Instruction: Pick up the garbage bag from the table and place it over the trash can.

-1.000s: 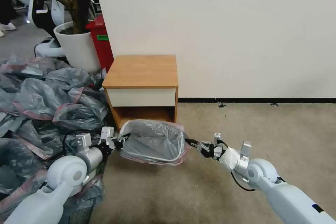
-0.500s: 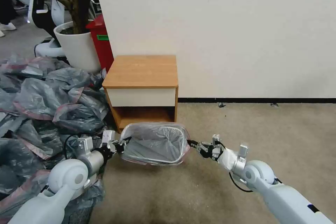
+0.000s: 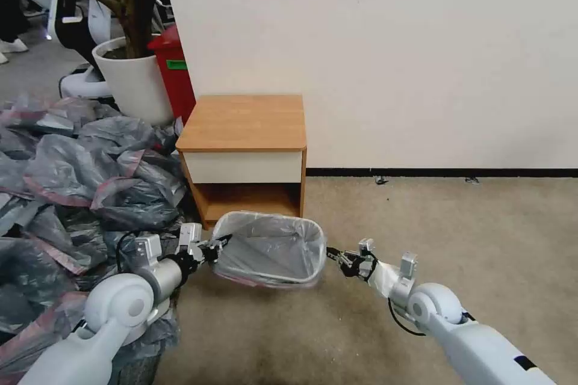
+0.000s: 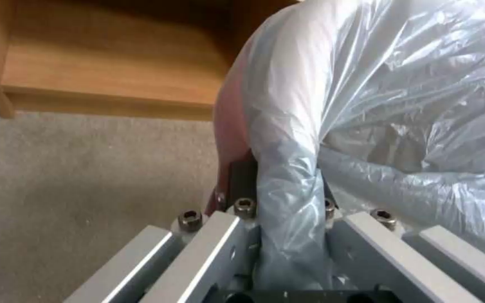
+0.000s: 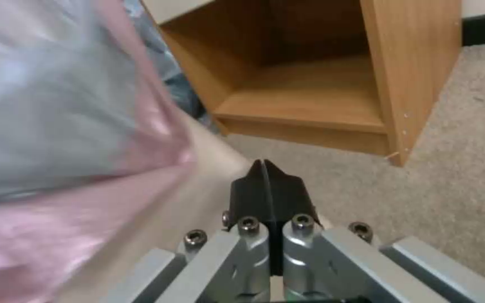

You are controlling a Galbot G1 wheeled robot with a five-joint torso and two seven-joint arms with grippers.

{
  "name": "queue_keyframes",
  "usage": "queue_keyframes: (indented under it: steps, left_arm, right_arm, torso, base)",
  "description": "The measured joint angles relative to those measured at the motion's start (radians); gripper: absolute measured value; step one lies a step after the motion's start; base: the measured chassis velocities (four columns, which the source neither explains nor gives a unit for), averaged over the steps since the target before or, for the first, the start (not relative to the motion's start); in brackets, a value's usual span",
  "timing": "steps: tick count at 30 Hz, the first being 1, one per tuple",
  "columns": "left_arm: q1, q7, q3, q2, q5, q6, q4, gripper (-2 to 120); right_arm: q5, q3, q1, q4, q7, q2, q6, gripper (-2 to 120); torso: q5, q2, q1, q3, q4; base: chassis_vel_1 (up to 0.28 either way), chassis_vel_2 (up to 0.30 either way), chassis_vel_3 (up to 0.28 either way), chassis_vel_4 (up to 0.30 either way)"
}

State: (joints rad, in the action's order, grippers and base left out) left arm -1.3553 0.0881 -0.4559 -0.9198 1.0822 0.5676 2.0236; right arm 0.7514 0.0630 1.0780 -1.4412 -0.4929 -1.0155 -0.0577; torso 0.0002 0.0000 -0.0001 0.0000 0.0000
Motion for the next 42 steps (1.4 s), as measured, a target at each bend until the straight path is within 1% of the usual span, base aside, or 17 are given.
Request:
queue_keyframes:
  steps: [6,17,22,24,25,27,29,30,31,32,33,34,37,38,40,41,42]
  left_arm:
    - [0.002,0.019,-0.002,-0.001,0.019,0.001,0.004,3]
    - [0.033,0.027,-0.024,-0.006,0.041,0.000,-0.017,3]
    - [0.053,0.037,-0.041,-0.008,0.065,-0.001,-0.037,3]
    - [0.060,0.039,-0.045,-0.006,0.079,-0.002,-0.047,3]
    - [0.060,0.039,-0.045,-0.006,0.079,-0.002,-0.047,3]
    - [0.066,0.029,-0.046,0.001,0.085,-0.009,-0.059,3]
    - [0.074,-0.002,-0.050,0.009,0.101,-0.021,-0.075,3]
    - [0.074,-0.002,-0.050,0.009,0.101,-0.021,-0.075,3]
    - [0.078,-0.038,-0.052,0.016,0.107,-0.037,-0.088,3]
    - [0.078,-0.038,-0.052,0.016,0.107,-0.037,-0.088,3]
    - [0.078,-0.062,-0.055,0.019,0.107,-0.044,-0.097,3]
    - [0.078,-0.121,-0.066,0.025,0.107,-0.054,-0.122,3]
    - [0.076,-0.175,-0.072,0.027,0.104,-0.073,-0.154,3]
    - [0.076,-0.175,-0.072,0.027,0.104,-0.073,-0.154,3]
    - [0.074,-0.249,-0.077,0.029,0.096,-0.108,-0.188,3]
    - [0.074,-0.285,-0.078,0.030,0.088,-0.126,-0.204,3]
    - [0.074,-0.285,-0.078,0.030,0.088,-0.126,-0.204,3]
  right_arm:
    - [-0.042,-0.020,-0.012,0.032,0.068,-0.023,0.029,0]
    - [-0.112,0.009,0.010,0.046,0.100,-0.017,0.064,0]
    - [-0.115,0.051,0.040,0.016,0.160,-0.014,0.086,6]
    - [-0.062,0.075,0.052,-0.011,0.167,-0.004,0.087,14]
    - [-0.062,0.075,0.052,-0.011,0.167,-0.004,0.087,14]
    - [0.028,0.092,0.060,-0.032,0.148,0.011,0.074,22]
    - [0.125,0.114,0.068,-0.041,0.073,0.032,0.059,32]
    - [0.125,0.114,0.068,-0.041,0.073,0.032,0.059,32]
    - [0.160,0.125,0.074,-0.040,0.006,0.044,0.052,37]
    - [0.160,0.125,0.074,-0.040,0.006,0.044,0.052,37]
    - [0.173,0.134,0.077,-0.037,-0.044,0.049,0.047,42]
    - [0.193,0.151,0.087,-0.032,-0.167,0.052,0.039,55]
    - [0.228,0.152,0.087,-0.041,-0.218,0.041,0.028,69]
    - [0.228,0.152,0.087,-0.041,-0.218,0.041,0.028,69]
    - [0.244,0.152,0.082,-0.048,-0.253,0.035,0.020,78]
    - [0.248,0.152,0.079,-0.049,-0.260,0.034,0.019,79]
    - [0.248,0.152,0.079,-0.049,-0.260,0.034,0.019,79]
  torso:
    - [-0.0001,0.000,0.000,0.000,0.0001]
    - [-0.0002,0.000,0.000,0.000,0.0000]
    - [-0.0001,0.000,0.000,0.000,0.0000]
    - [-0.0002,0.000,0.000,0.000,0.0000]
    - [-0.0002,0.000,0.000,0.000,0.0000]
    - [-0.0001,0.000,0.000,0.000,-0.0001]
    - [-0.0004,0.000,0.000,0.000,0.0001]
    - [-0.0004,0.000,0.000,0.000,0.0001]
    - [-0.0001,0.000,0.000,0.000,-0.0001]
    - [-0.0001,0.000,0.000,0.000,-0.0001]
    - [-0.0002,0.000,0.000,0.000,-0.0001]
    - [0.0000,0.000,0.000,0.000,-0.0001]
    - [-0.0001,0.000,0.000,0.000,0.0000]
    - [-0.0001,0.000,0.000,0.000,0.0000]
    - [-0.0002,0.000,0.000,0.000,0.0000]
    - [-0.0001,0.000,0.000,0.000,0.0000]
    - [-0.0001,0.000,0.000,0.000,0.0000]
  base:
    - [0.000,0.000,0.000,0.000]
    - [0.000,0.000,0.000,0.000]
    - [0.000,0.000,0.000,0.000]
    - [0.000,0.000,0.000,0.000]
    - [0.000,0.000,0.000,0.000]
    - [0.000,0.000,0.000,0.000]
    - [0.000,0.000,0.000,0.000]
    - [0.000,0.000,0.000,0.000]
    - [0.000,0.000,0.000,0.000]
    - [0.000,0.000,0.000,0.000]
    - [0.000,0.000,0.000,0.000]
    - [0.000,0.000,0.000,0.000]
    - [0.000,0.000,0.000,0.000]
    - [0.000,0.000,0.000,0.000]
    - [0.000,0.000,0.000,0.000]
    - [0.000,0.000,0.000,0.000]
    - [0.000,0.000,0.000,0.000]
